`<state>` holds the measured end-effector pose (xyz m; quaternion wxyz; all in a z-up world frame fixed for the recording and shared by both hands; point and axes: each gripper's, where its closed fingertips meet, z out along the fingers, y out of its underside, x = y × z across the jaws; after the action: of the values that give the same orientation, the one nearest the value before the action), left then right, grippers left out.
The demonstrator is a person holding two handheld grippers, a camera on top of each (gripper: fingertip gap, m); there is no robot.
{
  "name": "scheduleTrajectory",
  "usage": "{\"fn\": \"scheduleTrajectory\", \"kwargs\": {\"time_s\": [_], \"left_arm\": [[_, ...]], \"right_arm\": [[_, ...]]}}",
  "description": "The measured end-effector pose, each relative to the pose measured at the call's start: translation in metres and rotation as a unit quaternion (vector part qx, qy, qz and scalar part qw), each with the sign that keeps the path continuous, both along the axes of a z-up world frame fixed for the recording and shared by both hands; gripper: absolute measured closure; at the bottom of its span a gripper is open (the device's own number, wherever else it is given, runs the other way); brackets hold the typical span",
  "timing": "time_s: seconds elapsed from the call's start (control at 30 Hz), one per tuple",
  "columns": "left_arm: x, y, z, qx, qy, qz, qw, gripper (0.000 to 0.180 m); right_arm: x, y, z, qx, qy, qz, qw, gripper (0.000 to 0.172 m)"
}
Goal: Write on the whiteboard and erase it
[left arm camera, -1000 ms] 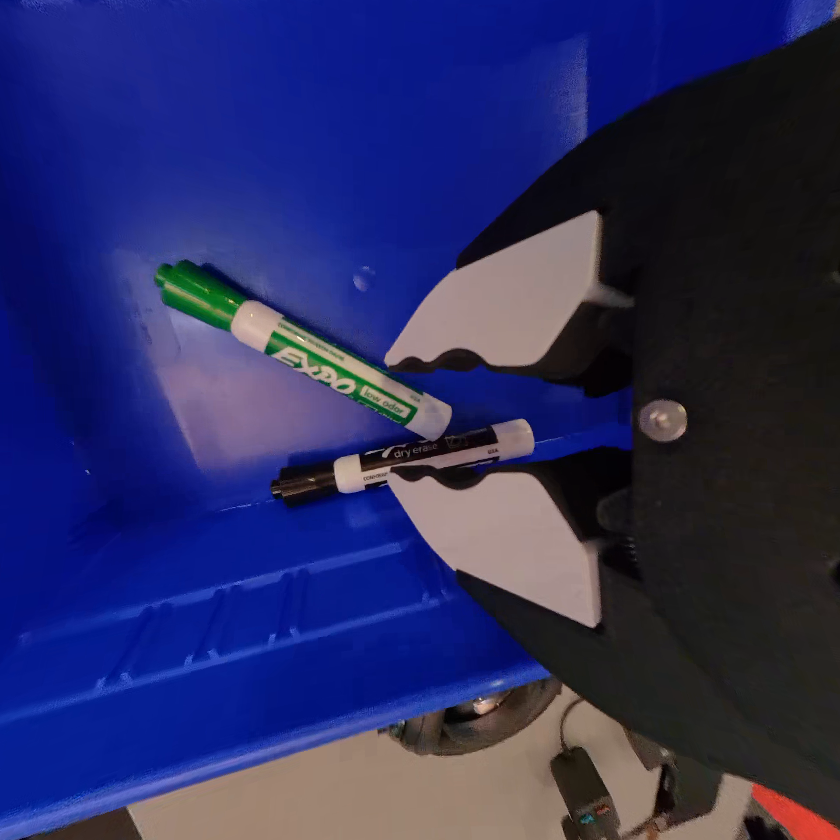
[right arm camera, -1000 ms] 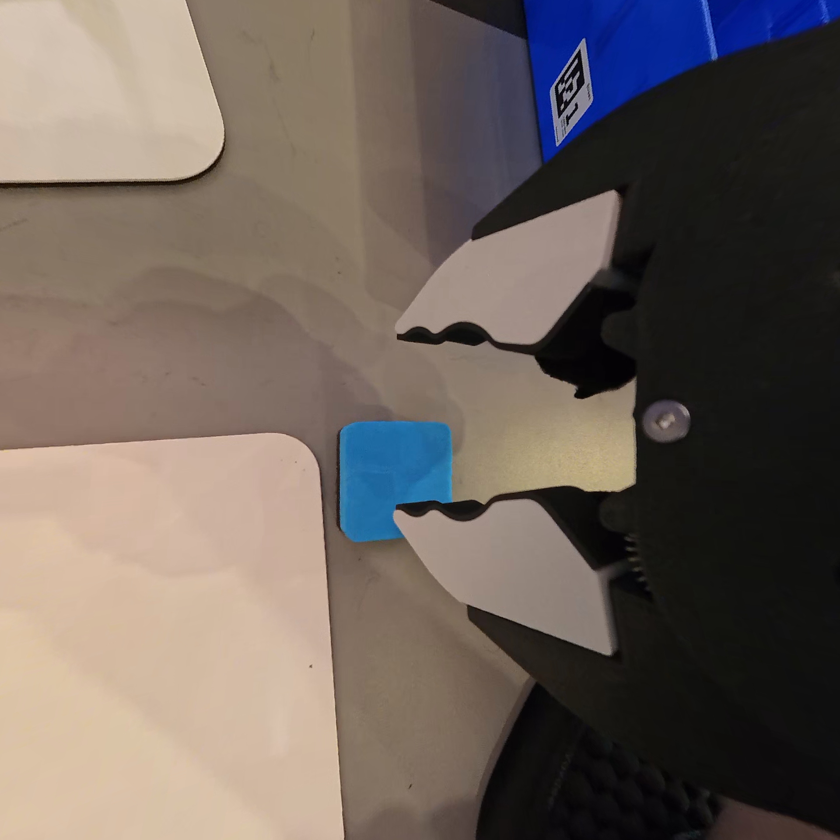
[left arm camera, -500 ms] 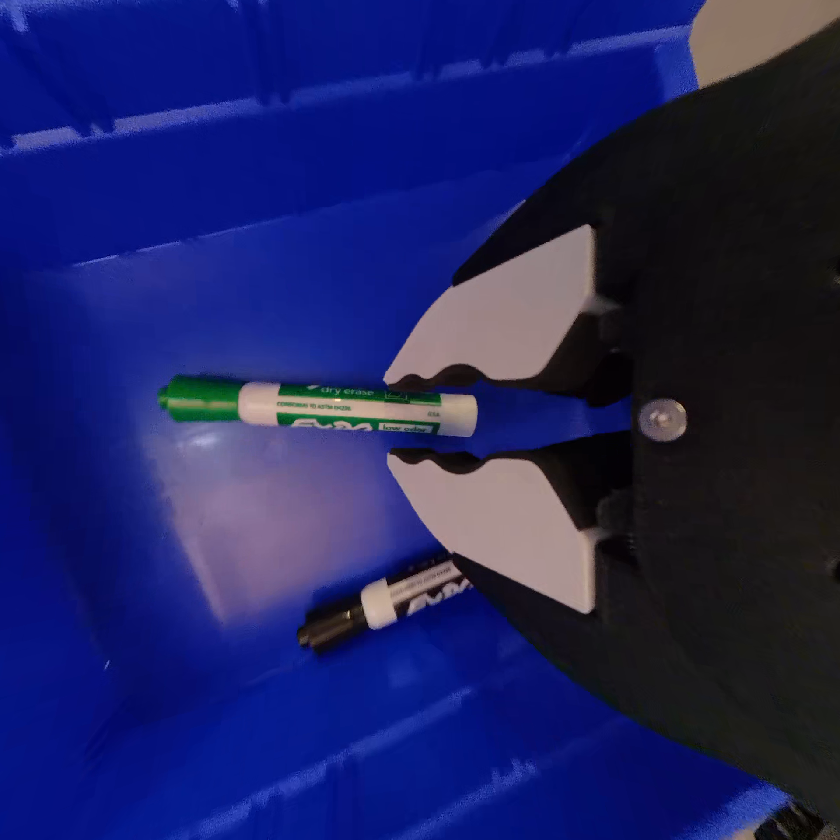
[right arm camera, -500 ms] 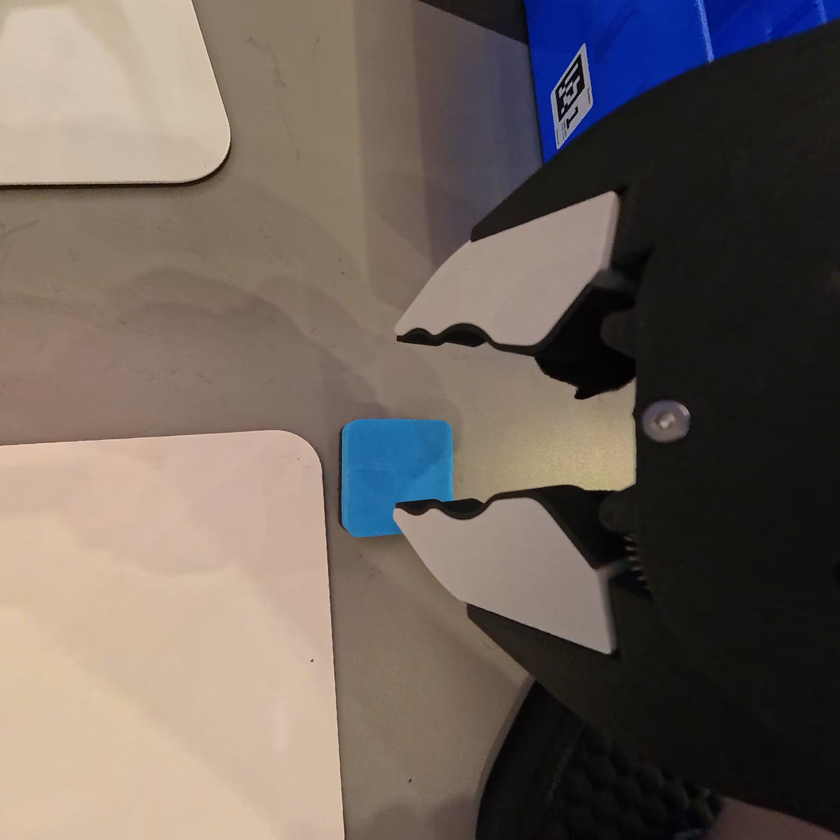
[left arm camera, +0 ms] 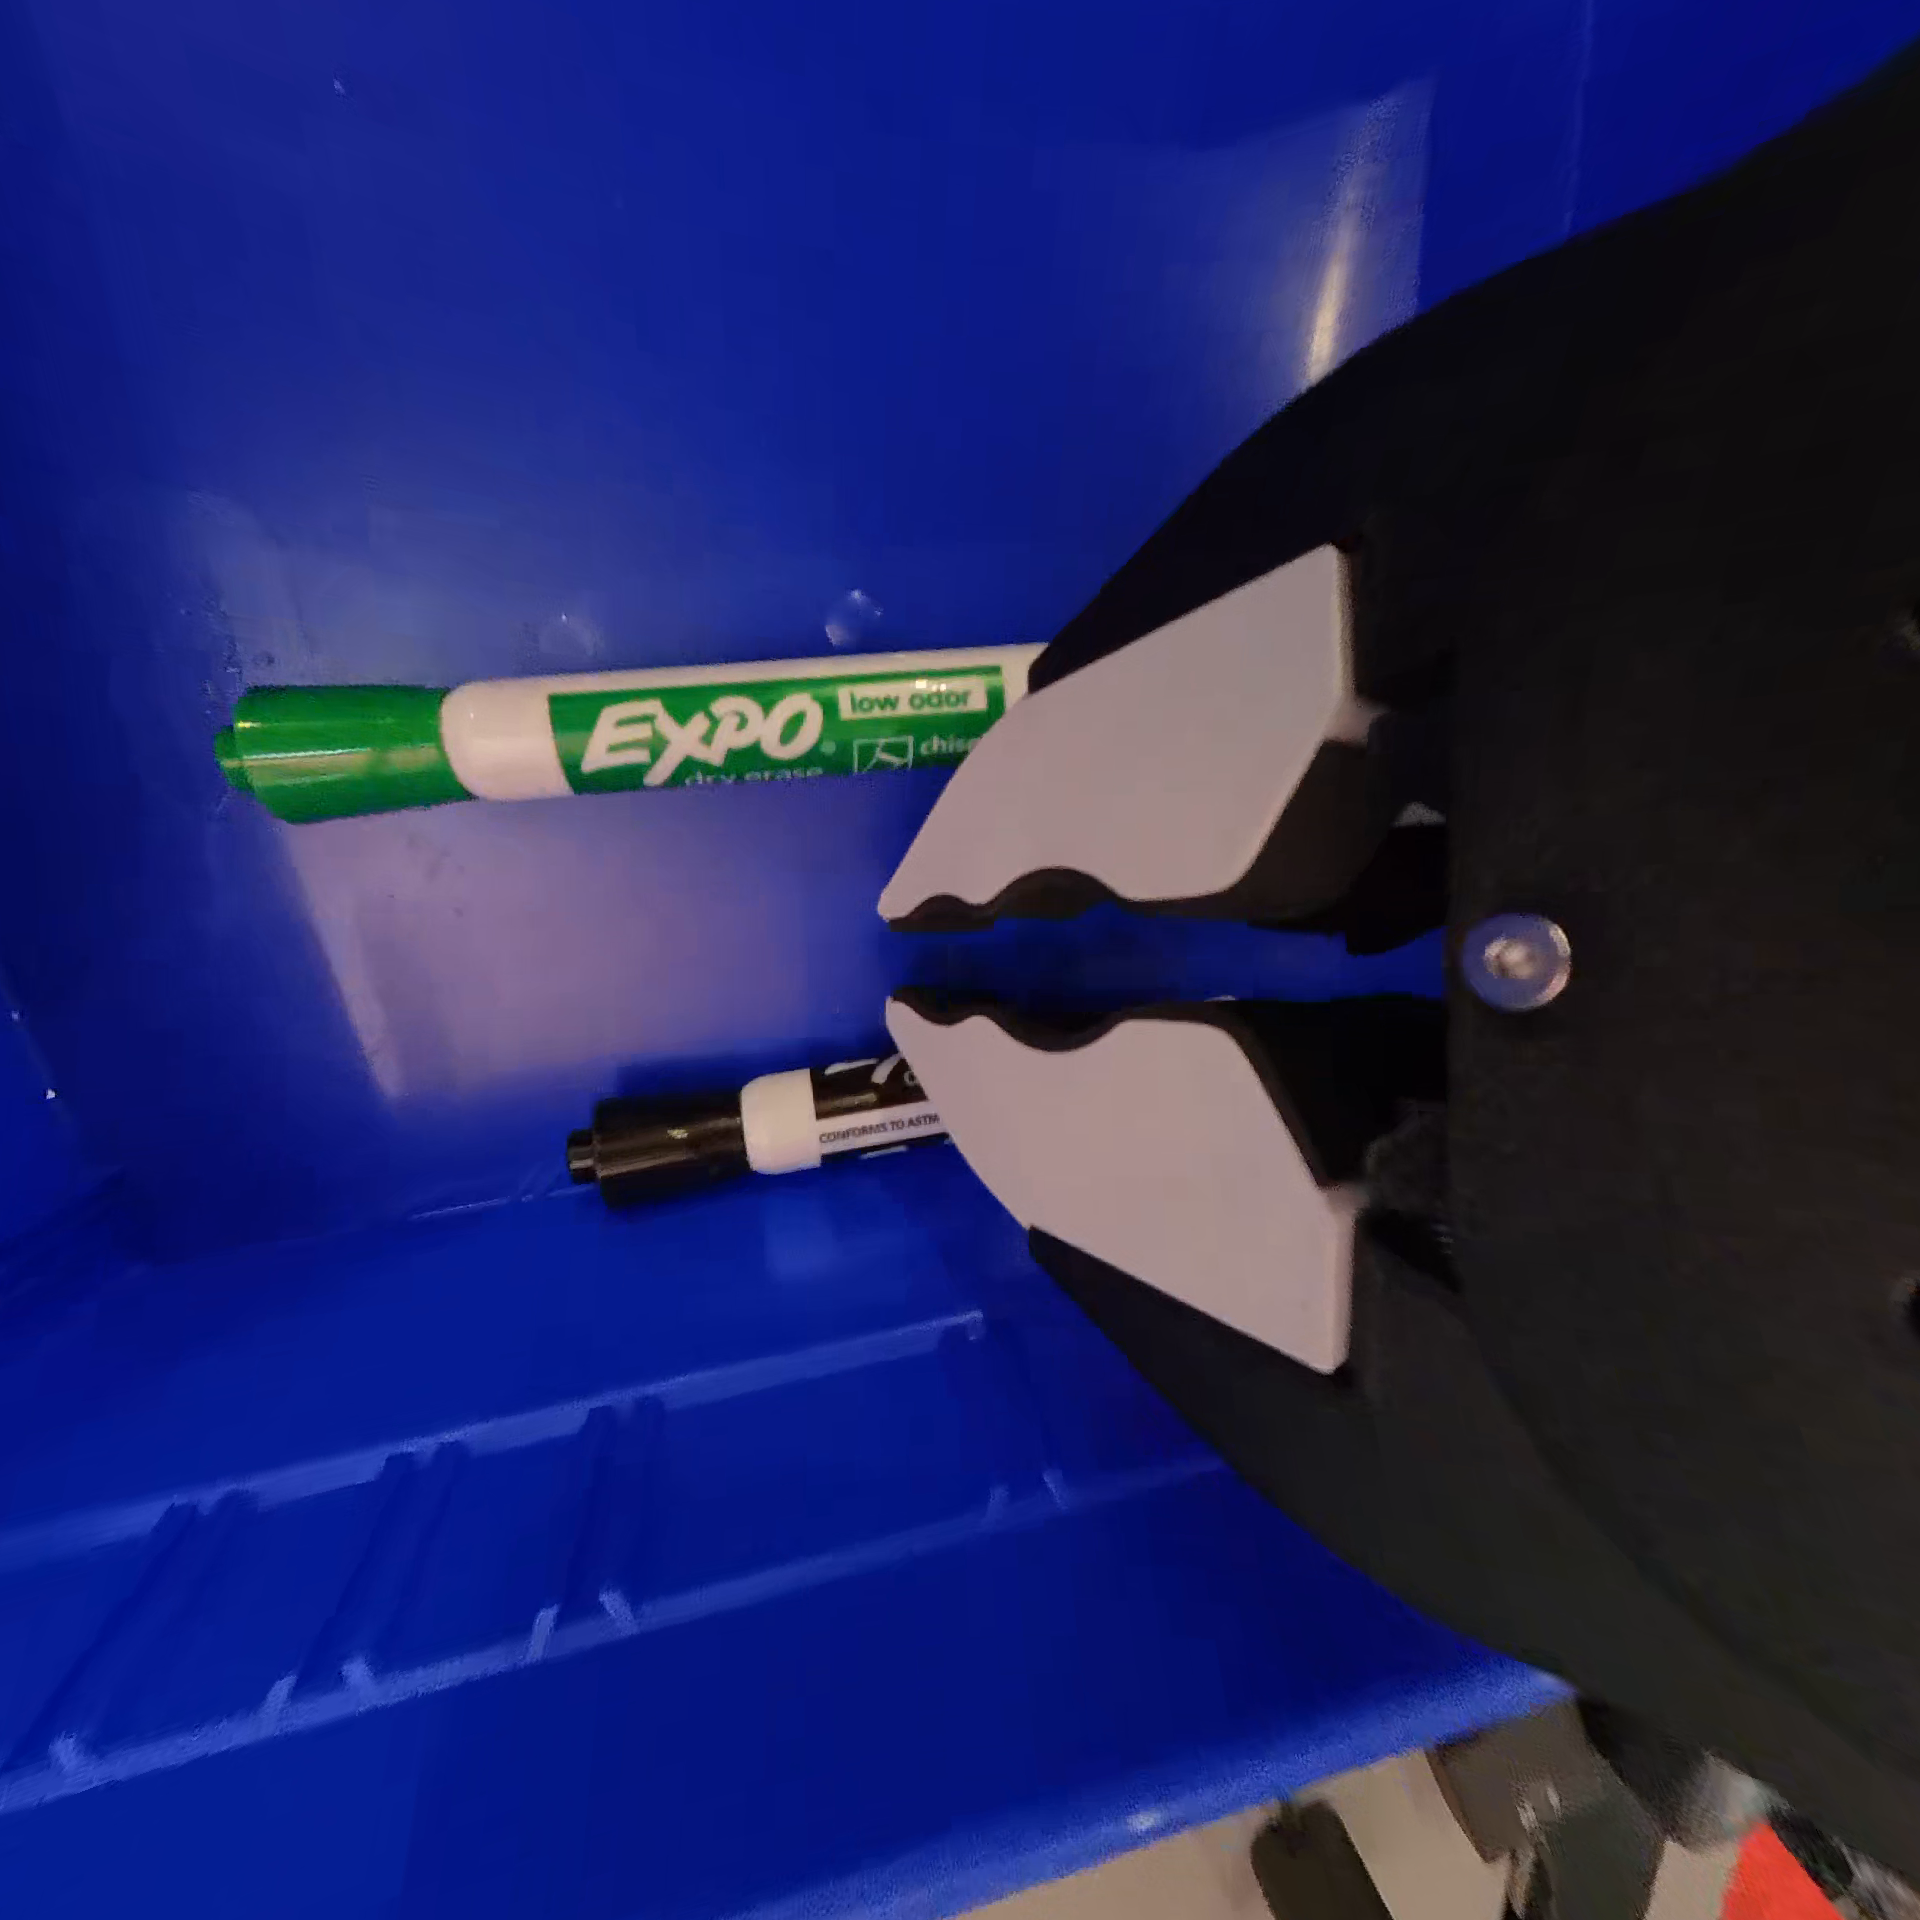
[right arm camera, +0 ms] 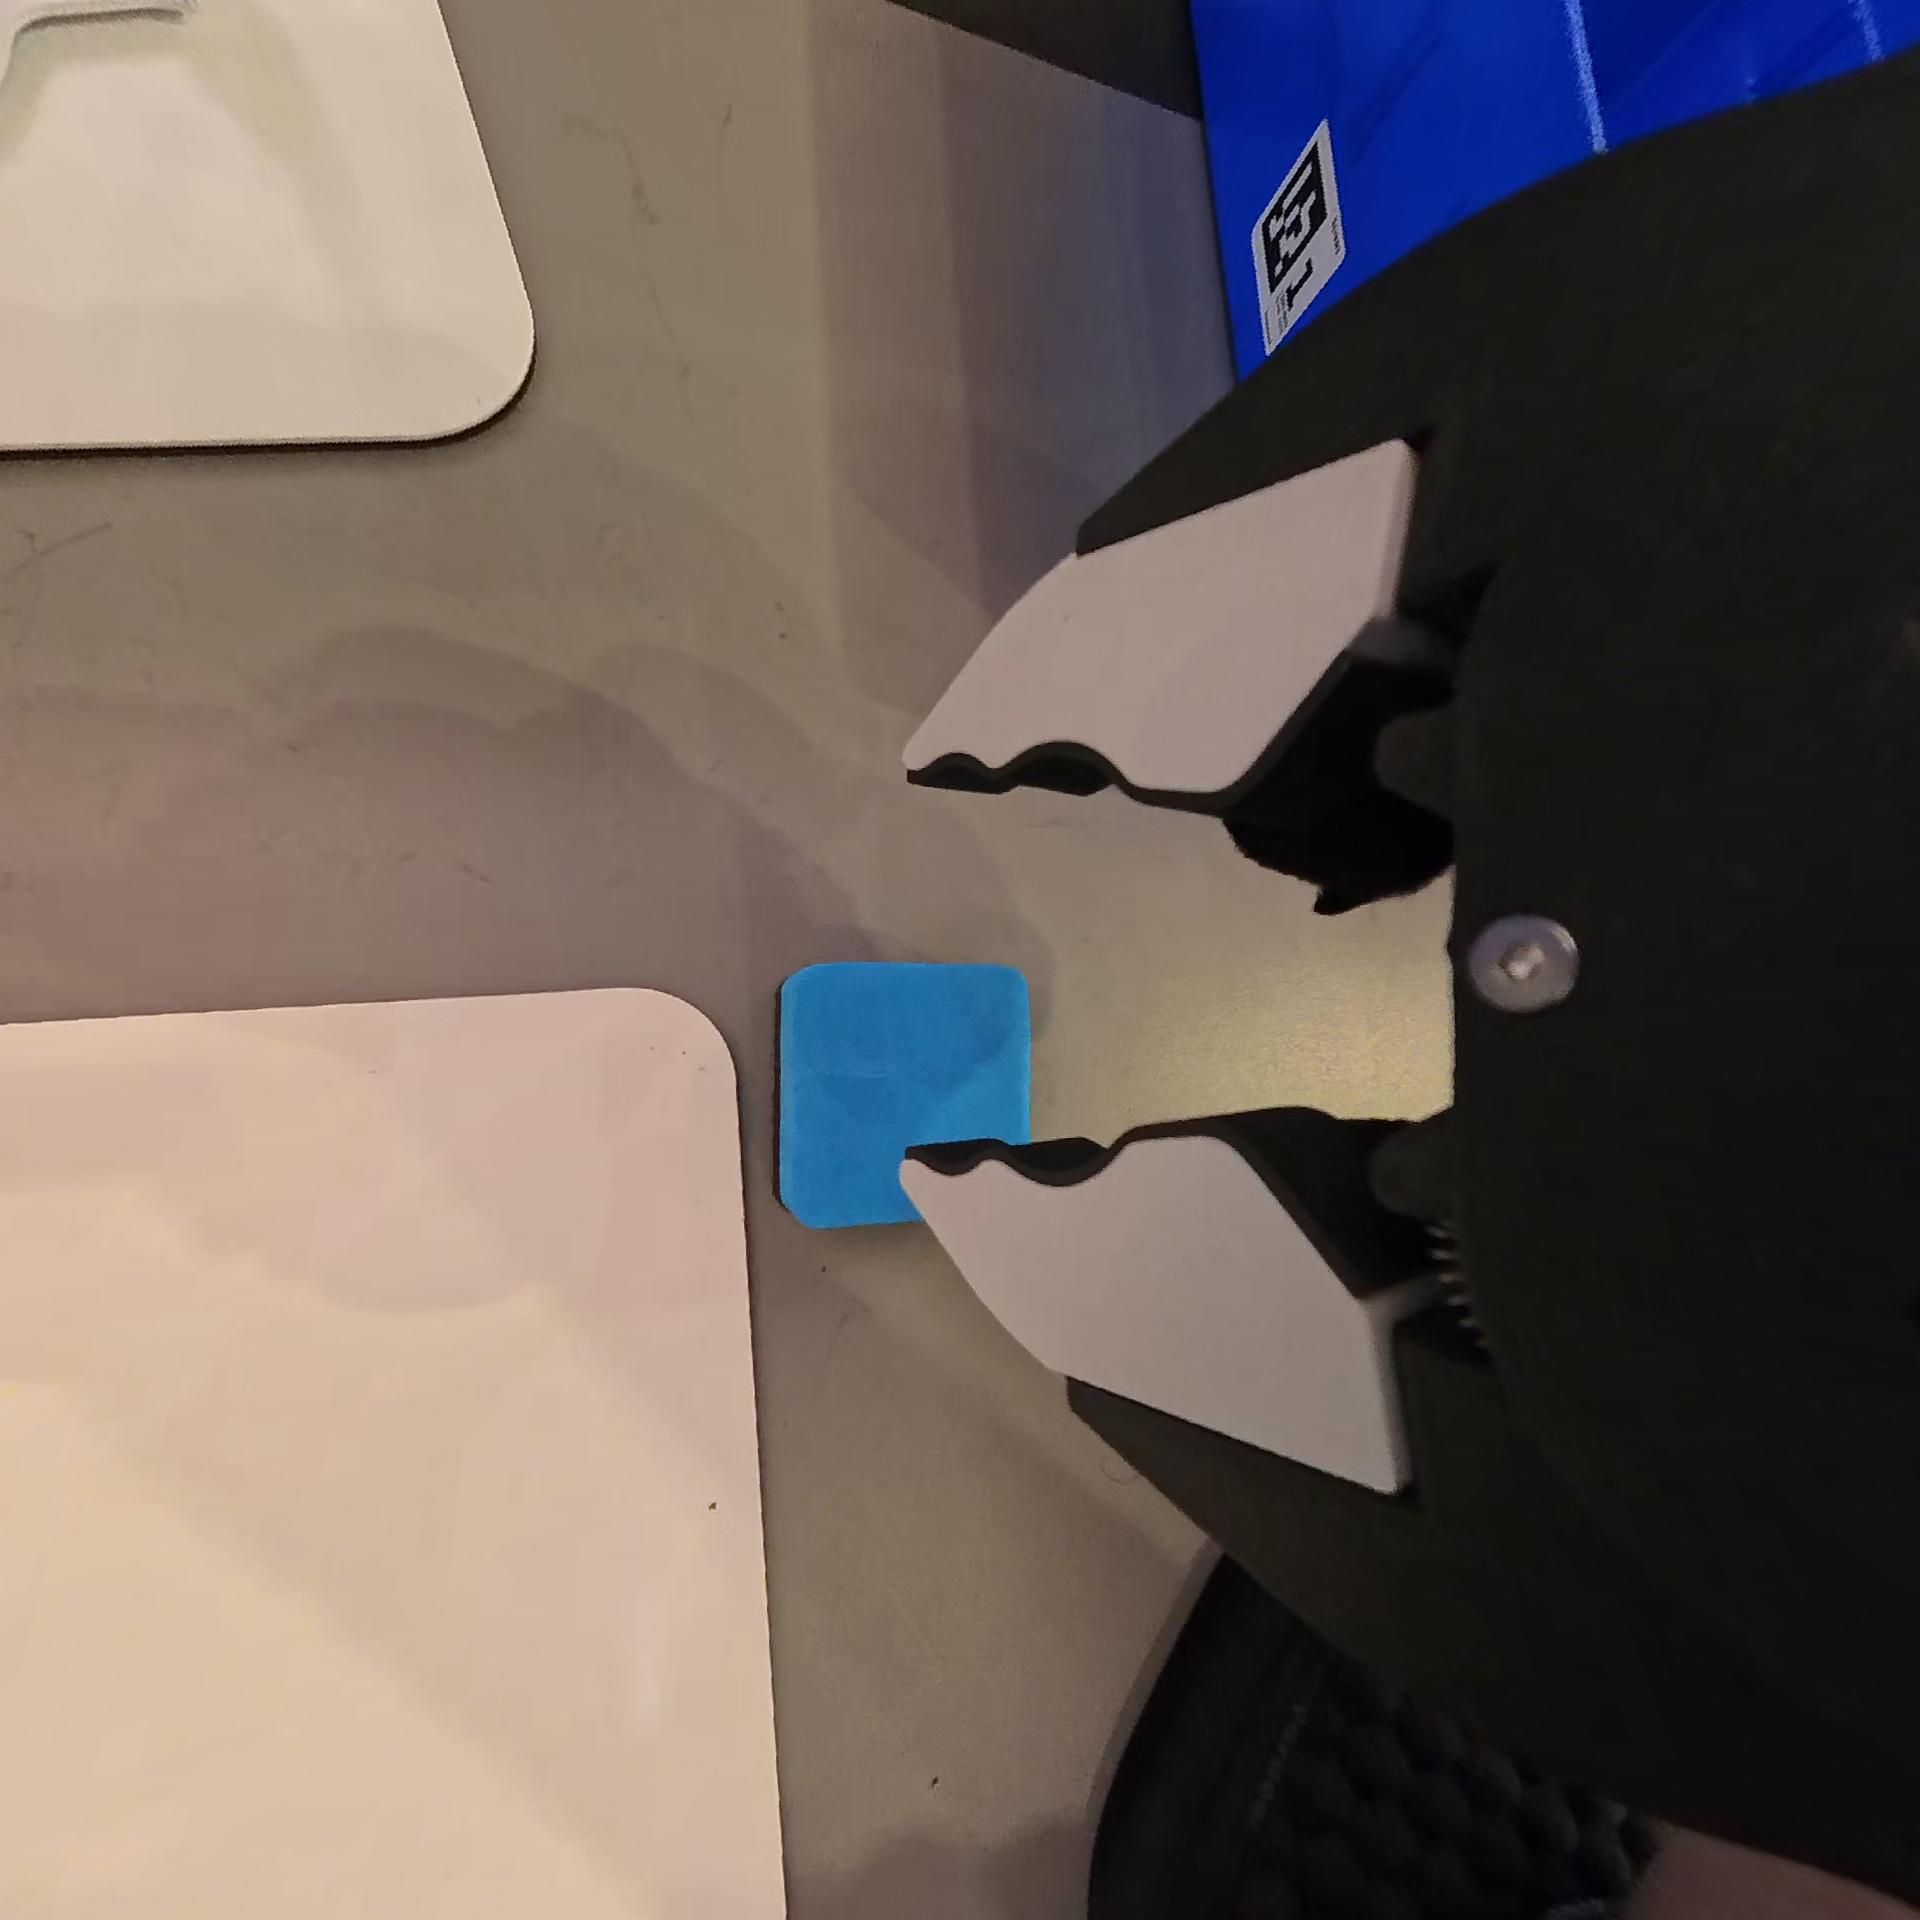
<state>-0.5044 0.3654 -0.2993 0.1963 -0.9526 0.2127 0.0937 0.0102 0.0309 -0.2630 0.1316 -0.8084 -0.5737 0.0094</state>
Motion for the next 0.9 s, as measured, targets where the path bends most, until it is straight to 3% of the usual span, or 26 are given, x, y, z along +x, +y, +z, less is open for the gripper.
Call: {"fn": "scheduleTrajectory", "kwargs": {"time_s": [0.03, 0.07, 0.17, 0.23, 0.43, 0.6, 0.67, 0.77, 0.9], "left_arm": [[0.004, -0.001, -0.001, -0.006, -0.018, -0.002, 1.0, 0.172], [0.008, -0.001, 0.0, -0.008, -0.035, -0.007, 0.999, 0.161], [0.033, -0.003, 0.01, -0.003, -0.107, -0.031, 0.994, 0.156], [0.053, -0.002, 0.022, 0.01, -0.149, -0.052, 0.987, 0.135], [0.08, -0.008, 0.0, -0.029, -0.161, -0.075, 0.984, 0.113], [0.101, -0.004, 0.012, -0.011, -0.21, -0.086, 0.974, 0.12], [0.084, -0.002, 0.02, 0.004, -0.162, -0.079, 0.984, 0.118], [0.038, 0.006, 0.036, 0.044, -0.083, -0.038, 0.995, 0.13], [-0.002, 0.003, 0.018, 0.015, -0.016, 0.007, 1.0, 0.136]], "right_arm": [[0.0, 0.0, 0.0, 0.0, 0.001, 0.0, 1.0, 0.106], [0.0, 0.0, 0.0, 0.0, 0.001, 0.0, 1.0, 0.106], [0.0, 0.0, 0.0, -0.001, 0.001, 0.0, 1.0, 0.106], [0.0, 0.0, 0.0, -0.001, 0.0, 0.0, 1.0, 0.106], [0.0, 0.0, 0.001, 0.001, 0.001, 0.0, 1.0, 0.107], [0.0, 0.001, 0.002, 0.003, 0.002, 0.0, 1.0, 0.107], [0.0, 0.001, 0.002, 0.003, 0.003, 0.0, 1.0, 0.107], [0.0, 0.001, 0.001, 0.0, 0.005, -0.001, 1.0, 0.107], [-0.002, 0.0, -0.003, -0.007, 0.005, 0.002, 1.0, 0.107]]}}
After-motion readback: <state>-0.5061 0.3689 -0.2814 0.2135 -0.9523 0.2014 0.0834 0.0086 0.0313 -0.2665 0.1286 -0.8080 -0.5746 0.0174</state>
